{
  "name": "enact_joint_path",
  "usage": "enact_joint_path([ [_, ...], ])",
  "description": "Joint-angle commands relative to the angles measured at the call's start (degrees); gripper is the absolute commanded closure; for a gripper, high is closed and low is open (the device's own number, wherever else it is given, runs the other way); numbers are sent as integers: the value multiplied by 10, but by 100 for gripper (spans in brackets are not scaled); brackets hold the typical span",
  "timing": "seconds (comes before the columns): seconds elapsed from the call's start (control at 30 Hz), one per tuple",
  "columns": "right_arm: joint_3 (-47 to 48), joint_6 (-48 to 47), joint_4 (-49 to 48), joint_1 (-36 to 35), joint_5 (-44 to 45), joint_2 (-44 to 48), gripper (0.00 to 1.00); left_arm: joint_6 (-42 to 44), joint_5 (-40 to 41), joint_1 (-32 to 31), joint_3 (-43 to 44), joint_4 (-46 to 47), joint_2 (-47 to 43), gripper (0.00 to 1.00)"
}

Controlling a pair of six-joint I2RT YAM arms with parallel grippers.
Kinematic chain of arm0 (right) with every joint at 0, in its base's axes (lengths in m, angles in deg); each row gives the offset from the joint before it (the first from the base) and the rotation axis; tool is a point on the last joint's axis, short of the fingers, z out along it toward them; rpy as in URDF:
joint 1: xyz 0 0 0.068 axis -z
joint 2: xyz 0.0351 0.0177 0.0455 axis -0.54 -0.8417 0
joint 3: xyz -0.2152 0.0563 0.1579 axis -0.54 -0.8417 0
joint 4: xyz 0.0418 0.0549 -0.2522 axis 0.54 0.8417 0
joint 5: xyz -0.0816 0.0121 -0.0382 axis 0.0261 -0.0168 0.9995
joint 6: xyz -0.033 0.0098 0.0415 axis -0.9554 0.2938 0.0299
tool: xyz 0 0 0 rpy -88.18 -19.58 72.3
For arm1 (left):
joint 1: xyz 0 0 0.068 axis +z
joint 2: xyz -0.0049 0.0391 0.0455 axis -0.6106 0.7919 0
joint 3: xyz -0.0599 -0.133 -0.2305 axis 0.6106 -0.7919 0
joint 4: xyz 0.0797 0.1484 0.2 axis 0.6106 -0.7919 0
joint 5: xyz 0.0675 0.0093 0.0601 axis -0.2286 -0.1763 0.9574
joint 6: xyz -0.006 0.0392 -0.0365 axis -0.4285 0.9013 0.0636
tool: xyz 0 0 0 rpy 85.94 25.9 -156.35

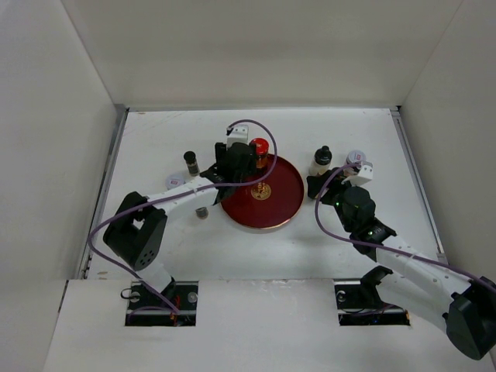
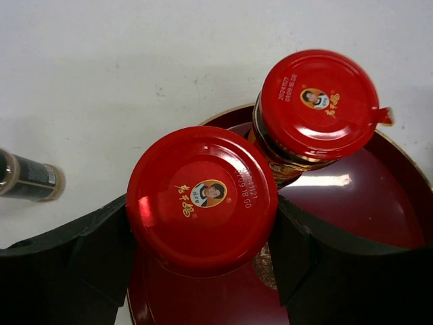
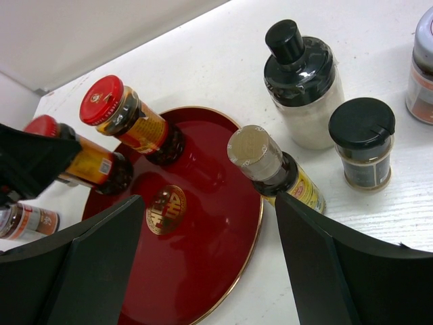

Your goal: Organize the condiment bottles

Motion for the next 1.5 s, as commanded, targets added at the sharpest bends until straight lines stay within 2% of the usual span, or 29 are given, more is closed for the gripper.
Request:
enact_joint_path([
  [0.0, 10, 2, -25, -6, -2, 11, 15, -14, 8, -4, 32, 85, -10, 58],
  [0.1, 10, 5, -25, -6, -5, 8, 15, -18, 2, -4, 33, 87, 5, 57],
  [0.33, 10, 5, -24, -6, -5, 8, 15, -33, 0, 0, 25, 94, 21, 47],
  [0.53, 10, 5, -25, -6, -5, 7, 15, -30, 4, 0, 5, 100, -10, 17],
  [0.67, 11, 2, -27, -6, -3, 8, 15, -31, 9, 4, -22, 100, -51, 8],
  [0.83, 10, 3, -25, -6, -5, 13, 15, -33, 14, 17, -63, 90, -108, 7],
  [1.03, 13, 4, -26, -8, -6, 11, 15, -35, 65, 51, -106, 55, -176, 11],
  [1.17, 10, 6, -24, -9, -7, 14, 15, -75, 88, 95, -136, 1, -223, 16],
  [1.33, 8, 6, -27, -9, -9, 10, 15, -144, 127, 153, -183, -91, -284, 18],
  [1.47, 15, 6, -29, -9, -17, -4, 15, -173, 119, 194, -210, -123, -301, 18],
])
